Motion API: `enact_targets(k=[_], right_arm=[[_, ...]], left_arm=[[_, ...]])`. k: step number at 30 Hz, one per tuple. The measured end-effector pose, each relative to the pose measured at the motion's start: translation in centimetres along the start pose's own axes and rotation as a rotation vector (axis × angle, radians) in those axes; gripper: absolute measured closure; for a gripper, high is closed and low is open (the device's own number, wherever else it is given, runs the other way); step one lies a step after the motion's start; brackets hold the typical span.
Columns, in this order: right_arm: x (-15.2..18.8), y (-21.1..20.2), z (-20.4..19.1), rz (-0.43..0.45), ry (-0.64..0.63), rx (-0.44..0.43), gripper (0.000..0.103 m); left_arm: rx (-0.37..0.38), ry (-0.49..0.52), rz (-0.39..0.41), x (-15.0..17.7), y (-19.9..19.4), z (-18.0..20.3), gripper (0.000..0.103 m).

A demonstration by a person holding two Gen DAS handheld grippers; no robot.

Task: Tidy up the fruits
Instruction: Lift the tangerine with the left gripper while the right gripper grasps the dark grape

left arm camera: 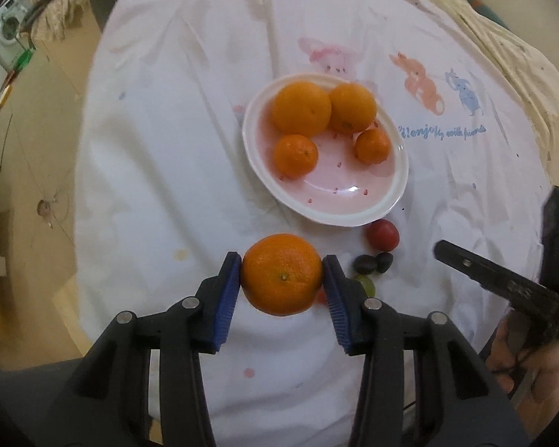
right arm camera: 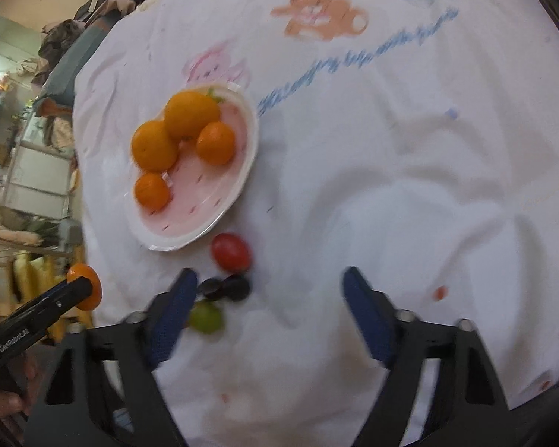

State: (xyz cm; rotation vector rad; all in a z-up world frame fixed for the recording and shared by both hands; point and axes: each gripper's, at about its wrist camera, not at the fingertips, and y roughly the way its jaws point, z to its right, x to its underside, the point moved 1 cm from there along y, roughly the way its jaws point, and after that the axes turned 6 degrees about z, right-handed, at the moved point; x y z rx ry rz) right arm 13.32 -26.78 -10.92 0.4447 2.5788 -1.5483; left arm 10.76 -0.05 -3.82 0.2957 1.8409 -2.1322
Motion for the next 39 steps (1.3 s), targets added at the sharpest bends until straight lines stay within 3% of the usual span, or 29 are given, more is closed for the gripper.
enact_targets(k=[1,4,12,15,25,29,39], right_arm=[[0.0,0.5,0.0,-0.023,0.029,-0.018,0.054],[0.0,2.6,-0.1,-0.093,0.091,-0.060,0.064],[0.9,4.8,-1.0,-0.132,0.069,-0.029,0.069],[1.2,5.8,-1.3,-0.153,0.078,-0.028,0.078],[1.2,7.2,-1.4,-0.131,0.119,0.001,0.076],[1.3,7.3,-2.4,-0.111,0.045,0.042,0.078],[2.4,5.2,-1.4,-0.093,0.082,-0.022,0.079]], left_arm=[[-0.005,0.004,0.011,0.1,-0.2,-0.3,0.063],[-0.009,-0.035,0.022,0.7,0.6,-1.2,0.063],[-0.013,-0.060,0.012,0.2,1.6,-1.7,0.063],[-0.001,-0.048,0.005,0.3,1.7,-1.1,0.063],[0.009,-0.058,0.002,0.2,1.8,-1.1,0.063],[0.001,-0.062,-0.002,0.2,1.9,-1.2,0.063],[-0.060,-0.100,0.012,-0.3,2.4,-3.1,0.063]])
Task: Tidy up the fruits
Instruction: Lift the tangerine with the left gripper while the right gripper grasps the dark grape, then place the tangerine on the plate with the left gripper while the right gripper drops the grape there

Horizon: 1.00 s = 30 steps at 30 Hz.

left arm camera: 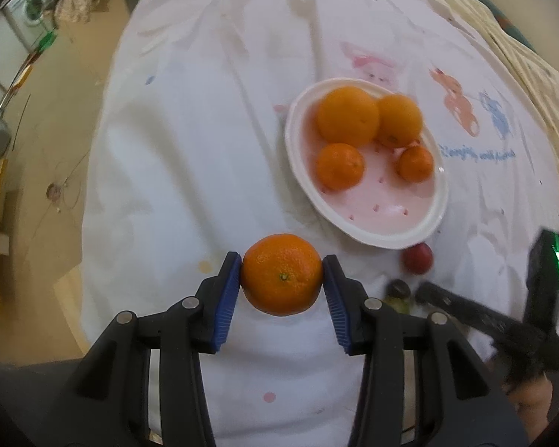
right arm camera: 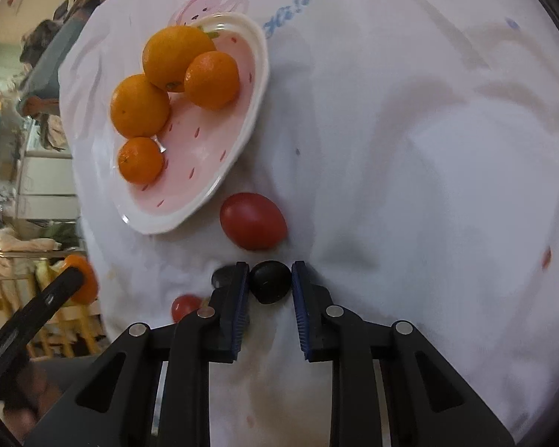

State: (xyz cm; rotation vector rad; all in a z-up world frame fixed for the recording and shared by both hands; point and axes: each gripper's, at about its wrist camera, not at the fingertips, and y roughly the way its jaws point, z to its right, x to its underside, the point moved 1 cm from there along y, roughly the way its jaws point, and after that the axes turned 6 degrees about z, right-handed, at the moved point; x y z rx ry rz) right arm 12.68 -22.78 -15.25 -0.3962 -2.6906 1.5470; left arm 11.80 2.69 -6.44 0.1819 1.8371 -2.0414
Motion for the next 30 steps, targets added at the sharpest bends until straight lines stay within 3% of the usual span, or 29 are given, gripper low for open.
enact_targets(k=[8,17,24,30], right_arm=[[-0.4,-2.2,0.3,0.038,0.037,-0.050,0.079],[-2.0,-7.1,-1.0,0.138,-0.040,-0.118,0.079],[-4.7,-8.1,-2.6,0.172,-0.118,-0.122,0.079],[-8.2,-8.0,-3.6,0.188,-0.163,-0.103,0.078]], left_arm=[[0.007,0.015,0.033,0.2,-0.8,0.0,0.063],[0.016,-0.043,0.075,0.0,-2.0,-1.2,0.063],[0.021,-0.050,0.094,-0.8,-2.2,-0.8,0.063],[0.029,-0.030,0.127,-3.7,-2.5,0.3,0.063]])
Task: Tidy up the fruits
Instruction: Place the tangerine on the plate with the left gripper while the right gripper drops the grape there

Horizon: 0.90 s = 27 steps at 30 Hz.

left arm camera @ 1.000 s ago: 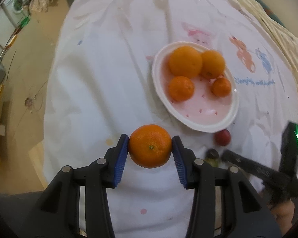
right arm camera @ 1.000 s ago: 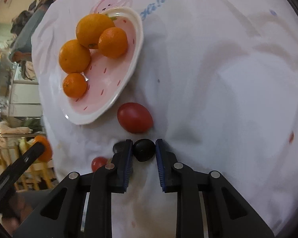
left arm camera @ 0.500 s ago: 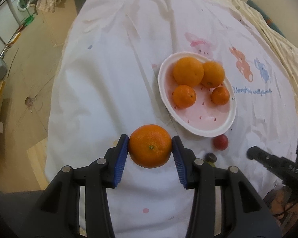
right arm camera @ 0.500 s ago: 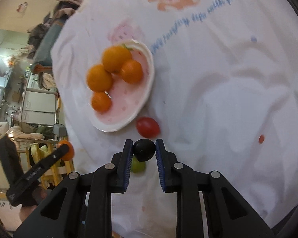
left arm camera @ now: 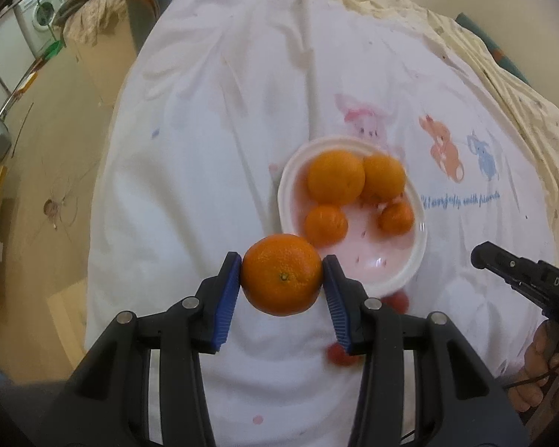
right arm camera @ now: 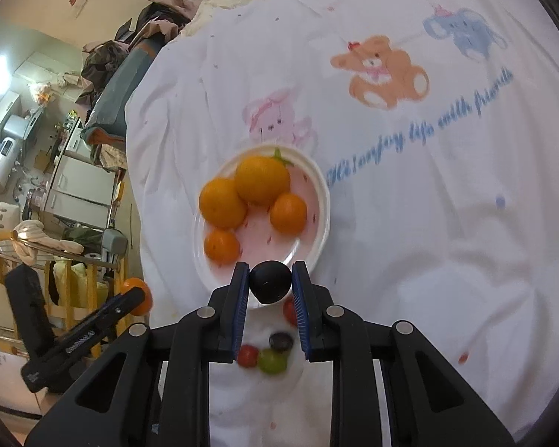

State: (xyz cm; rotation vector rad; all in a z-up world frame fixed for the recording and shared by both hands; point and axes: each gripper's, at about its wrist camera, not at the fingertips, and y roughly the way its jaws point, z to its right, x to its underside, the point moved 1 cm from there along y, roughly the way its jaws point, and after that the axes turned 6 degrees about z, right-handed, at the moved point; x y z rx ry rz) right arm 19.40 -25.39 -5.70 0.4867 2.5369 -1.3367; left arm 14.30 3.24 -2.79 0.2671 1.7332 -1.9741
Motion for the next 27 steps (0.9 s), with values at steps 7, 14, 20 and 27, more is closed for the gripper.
enact_targets(k=[7,14,20,27], right_arm=[[-3.2,2.2,0.0,-0.007,-0.050,0.026,0.078],[-5.2,5.9,1.1,-0.040,-0.069,0.063,0.078],[-5.4,8.2,2.0,-0.071,-0.072,0.078,0.078],[-5.6,9.4,2.1,-0.092,-0.072,0.070,0.078]], left_arm=[[-0.019,-0.017,-0.012,-2.8,3.2,0.0,0.063],[0.002,-0.061,-0.048,-4.2,6.7,-0.4,0.063],[0.038,-0.075,-0.078,-4.6,8.6,-0.1,0.063],[0.044,-0.052,-0.104,-4.2,9.6,0.9,0.063]])
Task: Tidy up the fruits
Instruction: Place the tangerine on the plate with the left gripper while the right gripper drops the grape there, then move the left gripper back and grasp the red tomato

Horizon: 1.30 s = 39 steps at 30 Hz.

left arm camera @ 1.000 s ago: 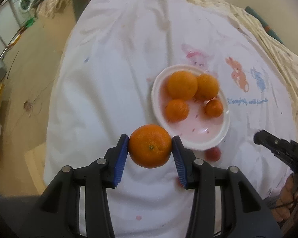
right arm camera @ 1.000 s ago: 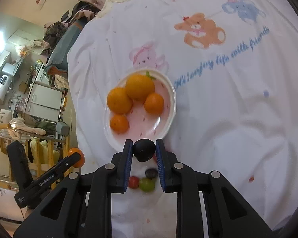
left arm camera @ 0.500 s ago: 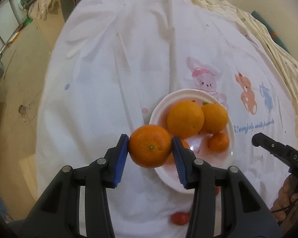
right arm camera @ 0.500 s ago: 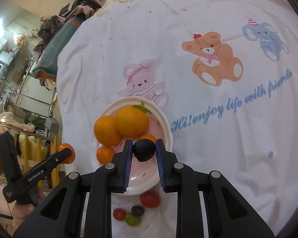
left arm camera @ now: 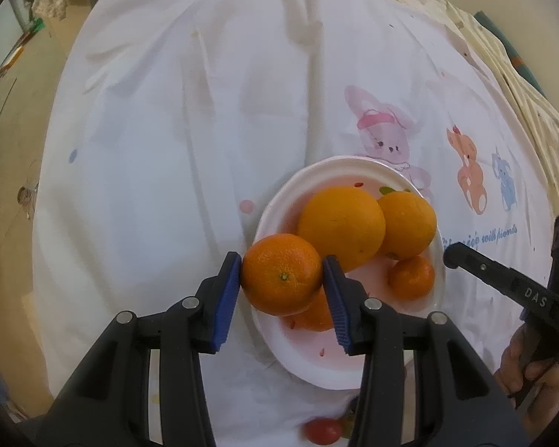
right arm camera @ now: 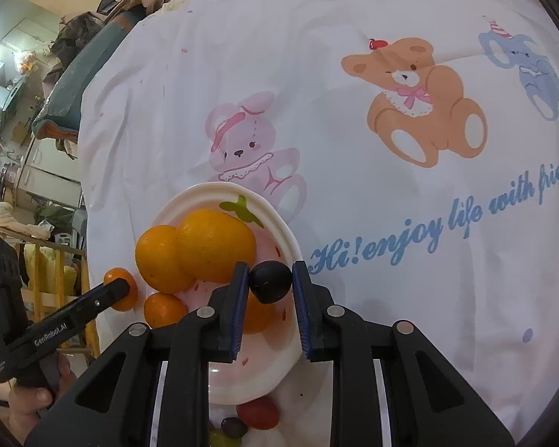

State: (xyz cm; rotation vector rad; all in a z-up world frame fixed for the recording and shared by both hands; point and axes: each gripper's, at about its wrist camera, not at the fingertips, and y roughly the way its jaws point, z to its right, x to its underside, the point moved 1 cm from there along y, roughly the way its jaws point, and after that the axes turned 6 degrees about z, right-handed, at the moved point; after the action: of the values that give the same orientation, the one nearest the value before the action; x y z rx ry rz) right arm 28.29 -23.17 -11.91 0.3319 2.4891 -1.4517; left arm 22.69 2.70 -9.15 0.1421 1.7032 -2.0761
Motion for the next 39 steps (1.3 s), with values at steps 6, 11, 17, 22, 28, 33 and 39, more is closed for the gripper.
enact_targets(k=[6,11,17,22,28,33,39], right_arm=[[-0.1,0.8,0.0,-0.012,0.005,-0.009,0.076],[-0.2,1.0,0.0,-0.010,0.024,-0.044,0.075],[-0.3,0.3,0.3,0.021,0.046,-0.069,0.036],[-0.6,-0.8,0.1,0.045,0.019,-0.067,0.036],[-0.4,-1.2,-0.2,0.047,0.013,-0.057,0.036],[0.1,-2.5,0.1,0.057,0.020,-0.053,0.036],[1.2,-4.6,-0.2,0.063,0.001,-0.033,0.036]], left_arm=[[0.001,-0.012,-0.018,0.1,0.6,0.2,0.062],[0.004,-0.014,-0.021,0.1,0.6,0.3,0.061],[0.015,-0.003,-0.002,0.0,0.1,0.7,0.023],[0.020,0.009,0.021,-0.1,-0.5,1.0,0.023],[0.013,0.009,0.043,-0.1,-1.4,1.0,0.023],[-0.013,0.040,0.078,0.5,-2.6,1.1,0.023],[-0.024,0.042,0.094,1.8,-4.1,0.5,0.023]])
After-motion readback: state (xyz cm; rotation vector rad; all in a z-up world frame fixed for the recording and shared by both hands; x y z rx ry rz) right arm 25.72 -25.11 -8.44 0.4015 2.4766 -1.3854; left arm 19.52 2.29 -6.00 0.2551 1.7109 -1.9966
